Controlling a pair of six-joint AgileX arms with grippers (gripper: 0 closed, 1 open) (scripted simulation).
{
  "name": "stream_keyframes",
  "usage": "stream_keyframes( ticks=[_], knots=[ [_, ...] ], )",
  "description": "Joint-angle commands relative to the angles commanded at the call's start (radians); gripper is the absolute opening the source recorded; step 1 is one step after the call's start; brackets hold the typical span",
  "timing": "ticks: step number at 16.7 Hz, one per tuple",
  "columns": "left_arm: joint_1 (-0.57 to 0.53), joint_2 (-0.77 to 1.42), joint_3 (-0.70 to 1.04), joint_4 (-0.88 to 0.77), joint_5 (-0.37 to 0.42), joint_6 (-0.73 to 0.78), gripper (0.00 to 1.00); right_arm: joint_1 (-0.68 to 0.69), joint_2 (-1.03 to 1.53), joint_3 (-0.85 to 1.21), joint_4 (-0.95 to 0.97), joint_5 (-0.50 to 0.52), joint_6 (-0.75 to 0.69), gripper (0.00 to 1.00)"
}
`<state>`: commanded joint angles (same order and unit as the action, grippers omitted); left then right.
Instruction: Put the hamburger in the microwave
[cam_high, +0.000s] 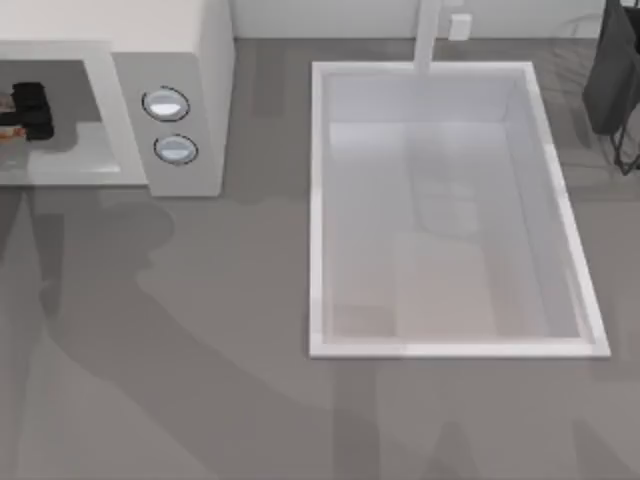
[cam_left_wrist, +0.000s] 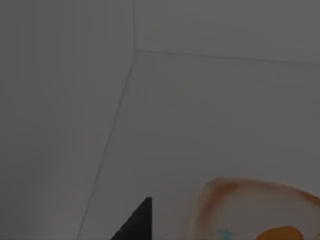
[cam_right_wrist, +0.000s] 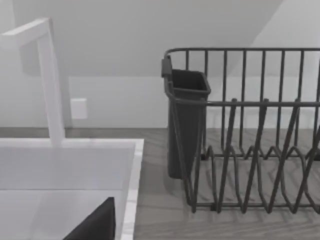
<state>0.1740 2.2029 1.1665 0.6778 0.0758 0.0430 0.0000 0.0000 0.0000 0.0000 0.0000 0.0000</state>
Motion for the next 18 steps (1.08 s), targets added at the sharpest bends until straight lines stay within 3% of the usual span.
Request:
stream_keyframes(
  ticks=[18],
  knots=[
    [0.147,-0.341,-0.723,0.316,0.109,0.084,1.00,0.000,0.000,0.000,0.000,0.000,0.000,1.00]
  ],
)
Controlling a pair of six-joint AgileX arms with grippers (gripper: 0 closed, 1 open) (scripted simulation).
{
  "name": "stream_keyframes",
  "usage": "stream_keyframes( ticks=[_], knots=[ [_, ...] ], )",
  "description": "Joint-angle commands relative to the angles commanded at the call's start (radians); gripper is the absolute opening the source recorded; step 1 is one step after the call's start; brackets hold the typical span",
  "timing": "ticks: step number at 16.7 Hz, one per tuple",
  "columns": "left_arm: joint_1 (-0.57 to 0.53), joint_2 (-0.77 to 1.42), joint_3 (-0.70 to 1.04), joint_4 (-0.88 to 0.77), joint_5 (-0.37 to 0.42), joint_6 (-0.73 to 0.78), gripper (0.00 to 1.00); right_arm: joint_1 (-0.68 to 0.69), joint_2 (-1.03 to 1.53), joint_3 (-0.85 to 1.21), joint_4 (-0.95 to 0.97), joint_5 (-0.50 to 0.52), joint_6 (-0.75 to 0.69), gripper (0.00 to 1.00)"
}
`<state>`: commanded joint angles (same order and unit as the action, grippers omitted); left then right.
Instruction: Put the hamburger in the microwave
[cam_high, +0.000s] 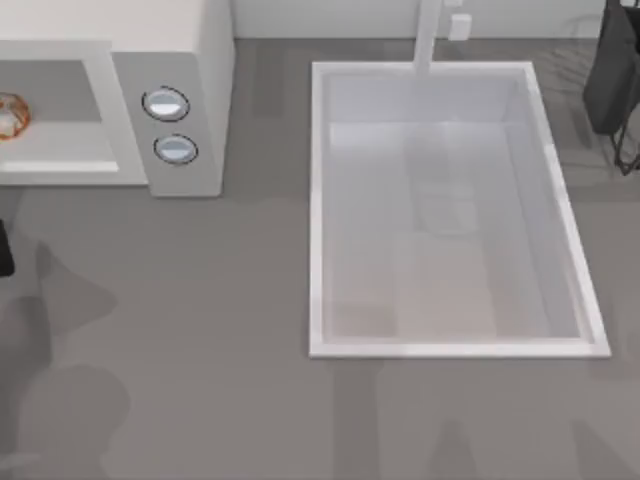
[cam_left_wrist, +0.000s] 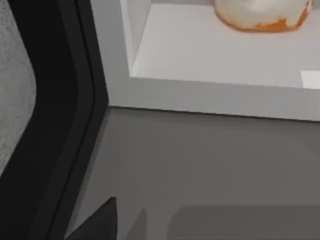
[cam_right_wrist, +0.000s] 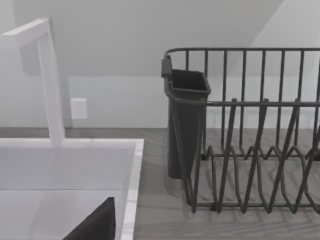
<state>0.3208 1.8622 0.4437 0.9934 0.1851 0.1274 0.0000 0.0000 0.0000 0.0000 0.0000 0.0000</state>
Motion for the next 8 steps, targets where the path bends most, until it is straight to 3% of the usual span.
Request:
stream_keyframes(
  ticks=[8],
  knots=[
    [0.025,-0.002,-0.105,0.039,0.000,-0.015,1.00,0.000,0.000,0.000,0.000,0.000,0.000,1.00]
  ],
)
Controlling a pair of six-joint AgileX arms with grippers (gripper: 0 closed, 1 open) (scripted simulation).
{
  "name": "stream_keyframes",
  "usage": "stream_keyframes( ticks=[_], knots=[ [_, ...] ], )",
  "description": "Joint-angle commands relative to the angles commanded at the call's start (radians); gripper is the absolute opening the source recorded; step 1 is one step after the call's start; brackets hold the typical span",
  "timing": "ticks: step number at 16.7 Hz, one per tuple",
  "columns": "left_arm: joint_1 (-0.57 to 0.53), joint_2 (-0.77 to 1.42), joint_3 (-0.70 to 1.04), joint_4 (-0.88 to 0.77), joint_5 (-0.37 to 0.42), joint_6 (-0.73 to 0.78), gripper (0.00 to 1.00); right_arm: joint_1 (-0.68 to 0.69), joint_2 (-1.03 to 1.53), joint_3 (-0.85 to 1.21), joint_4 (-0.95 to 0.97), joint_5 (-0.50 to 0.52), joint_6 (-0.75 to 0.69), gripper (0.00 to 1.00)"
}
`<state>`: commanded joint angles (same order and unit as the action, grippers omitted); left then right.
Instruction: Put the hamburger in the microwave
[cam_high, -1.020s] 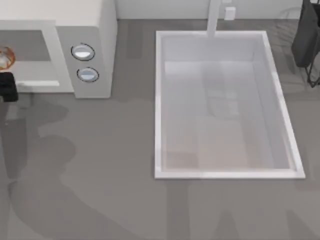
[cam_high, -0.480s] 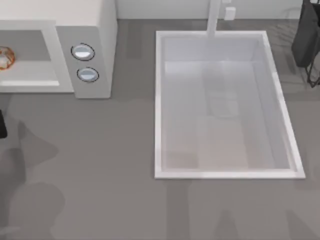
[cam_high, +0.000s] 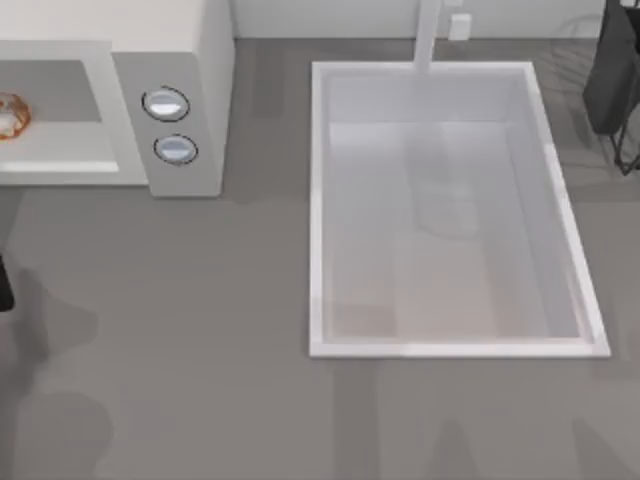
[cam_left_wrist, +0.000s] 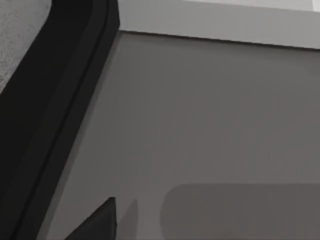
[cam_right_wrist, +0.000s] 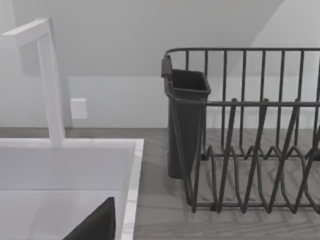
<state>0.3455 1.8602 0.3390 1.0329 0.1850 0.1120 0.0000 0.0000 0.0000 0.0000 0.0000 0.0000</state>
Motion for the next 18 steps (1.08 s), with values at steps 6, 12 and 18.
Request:
stream_keyframes(
  ticks=[6,12,18],
  knots=[
    [0.006,-0.044,0.031,0.016,0.004,-0.003,1.00,0.000,0.000,0.000,0.000,0.000,0.000,1.00],
    [0.057,-0.197,0.069,-0.063,0.001,-0.022,1.00,0.000,0.000,0.000,0.000,0.000,0.000,1.00],
    [0.076,-0.350,0.103,-0.291,-0.012,-0.029,1.00,0.000,0.000,0.000,0.000,0.000,0.000,1.00]
  ],
)
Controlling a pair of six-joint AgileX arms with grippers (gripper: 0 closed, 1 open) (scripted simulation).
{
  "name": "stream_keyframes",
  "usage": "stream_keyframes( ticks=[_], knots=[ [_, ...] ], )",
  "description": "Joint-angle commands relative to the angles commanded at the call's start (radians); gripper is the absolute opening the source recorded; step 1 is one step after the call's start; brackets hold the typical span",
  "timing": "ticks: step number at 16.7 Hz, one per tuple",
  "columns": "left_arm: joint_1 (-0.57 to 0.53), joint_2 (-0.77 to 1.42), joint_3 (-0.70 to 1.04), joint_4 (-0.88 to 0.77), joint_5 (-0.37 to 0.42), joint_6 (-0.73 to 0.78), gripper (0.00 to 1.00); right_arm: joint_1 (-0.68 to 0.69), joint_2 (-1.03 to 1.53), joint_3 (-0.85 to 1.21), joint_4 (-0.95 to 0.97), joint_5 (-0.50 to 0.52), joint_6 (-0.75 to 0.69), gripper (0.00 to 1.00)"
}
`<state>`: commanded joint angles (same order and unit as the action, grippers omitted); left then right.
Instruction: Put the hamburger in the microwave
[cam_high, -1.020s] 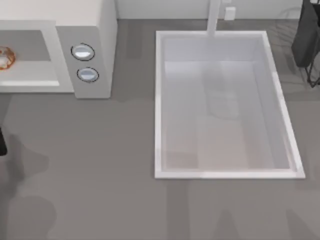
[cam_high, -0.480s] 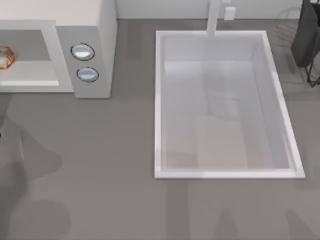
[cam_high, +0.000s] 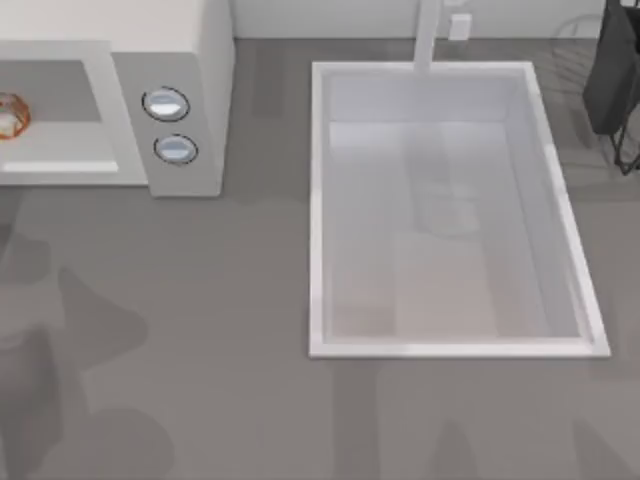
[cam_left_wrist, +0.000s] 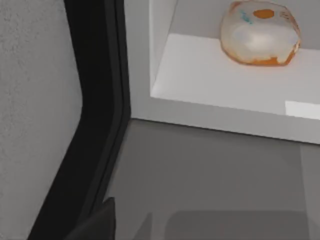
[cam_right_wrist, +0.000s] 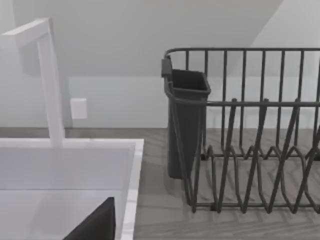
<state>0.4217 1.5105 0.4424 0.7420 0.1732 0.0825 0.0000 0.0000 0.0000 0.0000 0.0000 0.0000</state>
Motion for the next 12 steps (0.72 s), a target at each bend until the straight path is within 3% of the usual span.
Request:
stream_keyframes(
  ticks=[7,12],
  knots=[
    [-0.055,-0.132,0.039,-0.295,0.001,0.018,1.00,0.000,0.000,0.000,0.000,0.000,0.000,1.00],
    [-0.081,-0.161,0.048,-0.369,0.005,0.027,1.00,0.000,0.000,0.000,0.000,0.000,0.000,1.00]
  ],
)
